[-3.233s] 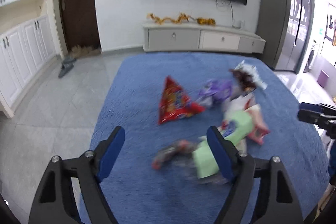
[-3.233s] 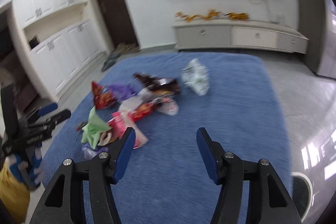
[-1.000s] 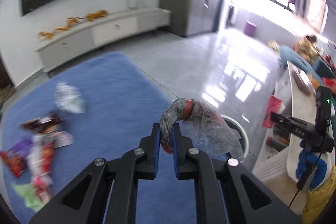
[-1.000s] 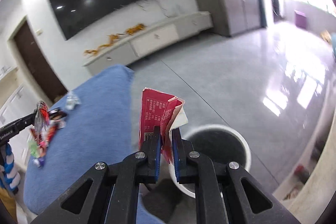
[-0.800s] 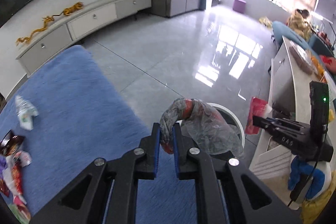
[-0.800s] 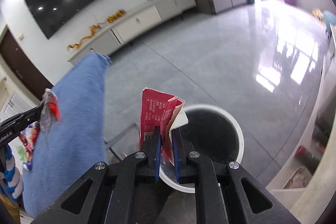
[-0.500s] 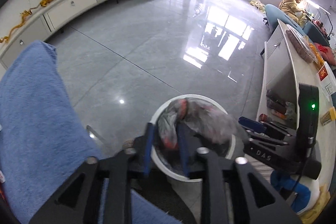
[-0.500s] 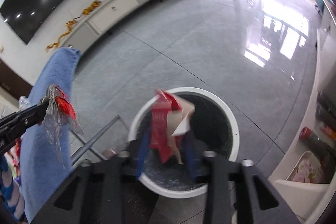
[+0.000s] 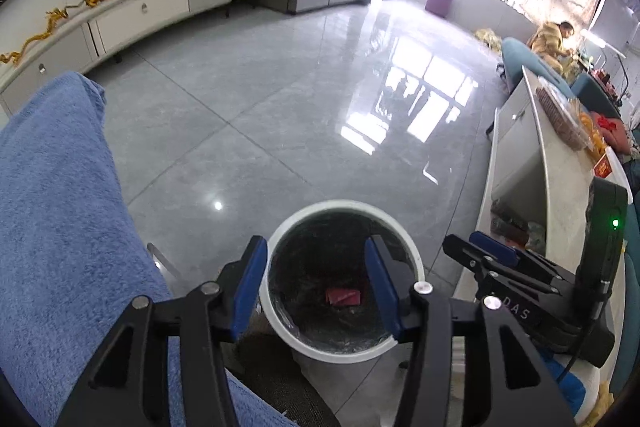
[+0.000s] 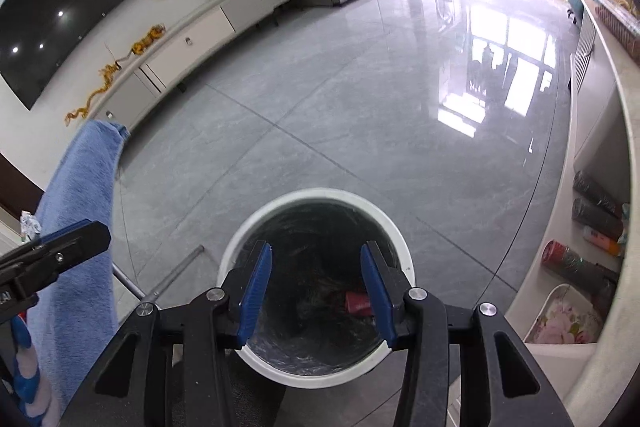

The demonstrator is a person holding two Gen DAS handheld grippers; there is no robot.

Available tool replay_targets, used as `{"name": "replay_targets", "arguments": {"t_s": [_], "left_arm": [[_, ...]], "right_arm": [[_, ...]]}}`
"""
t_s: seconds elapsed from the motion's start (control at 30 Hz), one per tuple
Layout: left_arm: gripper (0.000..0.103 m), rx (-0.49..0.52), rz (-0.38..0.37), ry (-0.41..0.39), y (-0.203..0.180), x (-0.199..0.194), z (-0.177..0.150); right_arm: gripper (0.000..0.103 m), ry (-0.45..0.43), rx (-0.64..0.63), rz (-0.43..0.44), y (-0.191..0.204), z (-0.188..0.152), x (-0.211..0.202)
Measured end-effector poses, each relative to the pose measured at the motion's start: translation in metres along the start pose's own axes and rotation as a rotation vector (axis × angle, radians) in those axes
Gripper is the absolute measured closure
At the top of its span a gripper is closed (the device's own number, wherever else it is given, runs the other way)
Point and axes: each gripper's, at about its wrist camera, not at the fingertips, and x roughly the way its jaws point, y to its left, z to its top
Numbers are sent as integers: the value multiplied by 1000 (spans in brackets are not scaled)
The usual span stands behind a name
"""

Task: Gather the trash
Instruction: 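Carry both held pieces over the white bin and open both tools to drop them, then move both open tools back from the bin to the rug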

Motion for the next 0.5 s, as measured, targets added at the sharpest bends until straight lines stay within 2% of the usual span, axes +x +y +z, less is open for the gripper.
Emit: {"name": "replay_targets", "arguments": {"t_s": [0.1,0.13,0.3,0.4,0.5], "left_arm": [[54,-13,1,-101,-3,-32,-3],[54,-11,-4,-114,-5,-38,-3],[54,32,-50,-131,-14,-80,-12],[54,28,-48,-139,-14,-100,-18],[54,17,-19,-181,-9,-126,-26]], "right_arm": [[58,-52,-19,-13,9,1,-20],[58,-72,-25,-13,14,4,-27],[55,-154,-61,-17,28,6,-63],[54,-200,-76,-12,38,6,-86],[54,-233,-95,-6,48,5,-103]]}}
